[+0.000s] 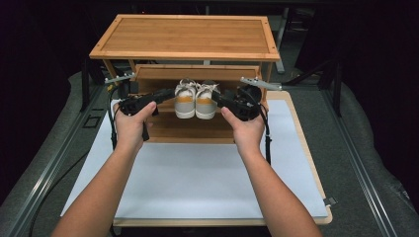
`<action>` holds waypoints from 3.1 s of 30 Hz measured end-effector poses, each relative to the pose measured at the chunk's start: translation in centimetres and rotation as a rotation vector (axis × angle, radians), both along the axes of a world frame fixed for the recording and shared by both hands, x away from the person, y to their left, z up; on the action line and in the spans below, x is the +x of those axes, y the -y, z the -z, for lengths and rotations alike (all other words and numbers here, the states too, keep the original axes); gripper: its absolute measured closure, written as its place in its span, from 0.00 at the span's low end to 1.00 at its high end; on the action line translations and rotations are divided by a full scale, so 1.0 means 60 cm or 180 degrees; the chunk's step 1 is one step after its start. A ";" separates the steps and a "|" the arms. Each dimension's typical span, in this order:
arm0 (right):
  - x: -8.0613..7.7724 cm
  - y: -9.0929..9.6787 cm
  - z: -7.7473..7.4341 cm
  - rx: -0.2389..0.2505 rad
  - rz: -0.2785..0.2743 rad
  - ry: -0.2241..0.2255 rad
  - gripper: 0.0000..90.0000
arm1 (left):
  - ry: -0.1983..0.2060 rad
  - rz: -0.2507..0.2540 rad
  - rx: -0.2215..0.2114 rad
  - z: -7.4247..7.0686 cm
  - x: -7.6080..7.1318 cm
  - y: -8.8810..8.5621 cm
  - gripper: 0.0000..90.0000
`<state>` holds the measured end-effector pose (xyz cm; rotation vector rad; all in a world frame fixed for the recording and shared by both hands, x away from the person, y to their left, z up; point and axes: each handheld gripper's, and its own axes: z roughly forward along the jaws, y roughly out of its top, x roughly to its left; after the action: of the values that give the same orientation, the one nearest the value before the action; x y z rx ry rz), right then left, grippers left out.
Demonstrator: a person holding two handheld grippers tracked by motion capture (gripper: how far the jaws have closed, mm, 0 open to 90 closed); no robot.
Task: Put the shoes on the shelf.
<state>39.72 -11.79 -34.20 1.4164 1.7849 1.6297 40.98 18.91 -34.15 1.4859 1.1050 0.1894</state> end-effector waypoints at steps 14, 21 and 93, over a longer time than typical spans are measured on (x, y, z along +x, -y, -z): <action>0.012 0.016 0.041 0.0044 -0.0028 -0.0205 0.93 | -0.0143 0.0075 0.0083 0.048 0.012 -0.013 0.92; 0.024 0.009 0.056 0.0063 -0.0052 -0.0286 1.00 | -0.0178 0.0012 0.0195 0.060 0.021 -0.005 0.99; 0.145 -0.014 0.051 0.0054 0.0208 -0.0577 1.00 | -0.0334 -0.0211 0.0372 0.056 0.134 0.022 1.00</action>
<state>48.44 -10.93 -37.28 1.6589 1.8033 1.5298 48.99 17.57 -37.53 1.5786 1.2465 0.2276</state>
